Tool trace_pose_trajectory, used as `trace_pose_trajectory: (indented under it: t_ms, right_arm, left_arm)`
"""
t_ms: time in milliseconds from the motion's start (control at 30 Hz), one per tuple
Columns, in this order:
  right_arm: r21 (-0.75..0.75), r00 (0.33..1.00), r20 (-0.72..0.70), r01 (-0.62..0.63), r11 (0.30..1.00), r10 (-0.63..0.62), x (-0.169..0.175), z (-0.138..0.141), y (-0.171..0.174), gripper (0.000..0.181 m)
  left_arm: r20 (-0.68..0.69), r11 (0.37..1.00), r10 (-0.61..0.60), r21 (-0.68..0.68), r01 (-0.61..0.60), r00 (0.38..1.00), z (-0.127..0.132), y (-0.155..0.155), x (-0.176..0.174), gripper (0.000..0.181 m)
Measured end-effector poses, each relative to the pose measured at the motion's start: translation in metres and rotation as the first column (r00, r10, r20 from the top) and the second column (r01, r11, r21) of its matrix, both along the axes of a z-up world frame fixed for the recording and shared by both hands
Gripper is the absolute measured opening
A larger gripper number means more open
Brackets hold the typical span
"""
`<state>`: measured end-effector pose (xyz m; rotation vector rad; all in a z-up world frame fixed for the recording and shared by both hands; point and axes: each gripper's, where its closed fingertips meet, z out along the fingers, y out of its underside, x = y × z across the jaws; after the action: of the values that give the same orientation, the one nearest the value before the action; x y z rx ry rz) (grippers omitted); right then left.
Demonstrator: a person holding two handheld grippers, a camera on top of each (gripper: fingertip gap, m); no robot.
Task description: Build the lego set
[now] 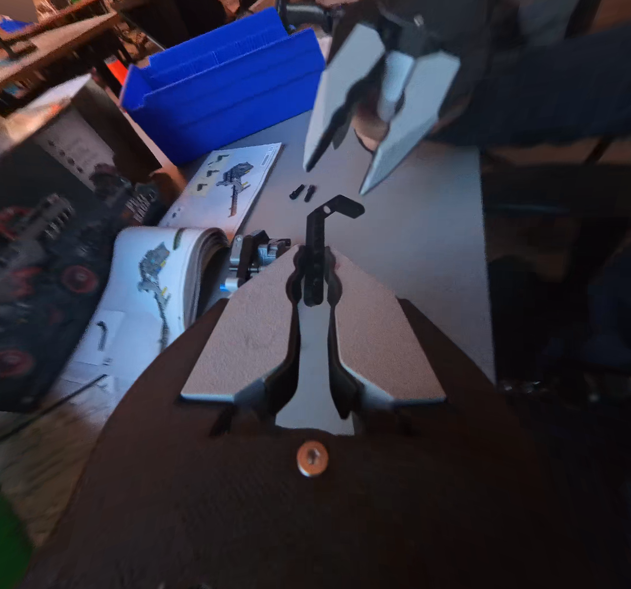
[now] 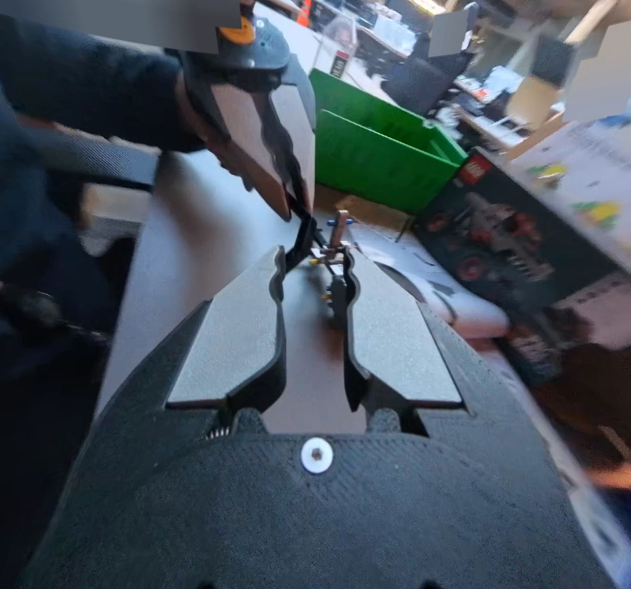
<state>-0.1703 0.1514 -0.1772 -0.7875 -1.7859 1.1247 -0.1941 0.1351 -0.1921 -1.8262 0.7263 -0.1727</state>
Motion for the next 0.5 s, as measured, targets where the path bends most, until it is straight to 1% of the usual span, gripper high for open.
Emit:
trace_pose_trajectory:
  t_ms: [33, 67, 133, 200, 233, 300, 367, 433, 500]
  right_arm:
    - [-0.062, 0.999, 0.019, -0.050, 0.997, 0.051, 0.001, 0.002, -0.004, 0.029]
    - [-0.103, 0.995, 0.037, -0.084, 0.991, 0.089, 0.002, 0.002, -0.006, 0.024]
    - [-0.118, 0.994, 0.075, -0.074, 0.990, 0.084, -0.003, -0.002, -0.003, 0.020]
    - [-0.088, 0.991, 0.114, -0.054, 0.995, 0.064, -0.008, -0.010, -0.001, 0.022]
    - [-0.075, 0.990, 0.129, -0.054, 0.996, 0.063, -0.010, -0.014, -0.002, 0.022]
    - [-0.070, 0.981, 0.173, -0.080, 0.994, 0.091, -0.009, -0.021, -0.005, 0.008]
    - [-0.063, 0.978, 0.192, -0.070, 0.996, 0.081, -0.011, -0.026, -0.002, 0.008]
    - [-0.061, 0.980, 0.186, -0.057, 0.996, 0.068, -0.011, -0.027, 0.000, 0.008]
    - [-0.012, 0.987, 0.159, -0.011, 1.000, 0.013, -0.014, -0.026, 0.005, 0.008]
  left_arm:
    - [-0.082, 1.000, 0.005, 0.017, -0.003, 0.997, -0.002, 0.001, 0.001, 0.007]
    - [-0.163, 0.999, 0.015, 0.035, -0.010, 0.986, -0.005, 0.003, 0.000, 0.007]
    - [-0.282, 0.996, 0.037, 0.093, -0.011, 0.959, -0.004, 0.006, 0.001, 0.007]
    - [-0.342, 0.992, 0.031, 0.129, 0.014, 0.939, -0.002, 0.006, 0.006, 0.007]
    - [-0.366, 0.989, 0.035, 0.146, 0.020, 0.930, -0.001, 0.006, 0.008, 0.007]
    - [-0.417, 0.985, 0.053, 0.173, 0.022, 0.907, -0.002, 0.008, 0.009, 0.007]
    - [-0.438, 0.983, 0.069, 0.183, 0.014, 0.896, -0.005, 0.010, 0.008, 0.007]
    - [-0.416, 0.981, 0.081, 0.195, 0.002, 0.906, -0.005, 0.012, 0.008, 0.007]
    - [-0.378, 0.981, 0.104, 0.192, -0.032, 0.920, -0.004, 0.016, 0.005, 0.007]
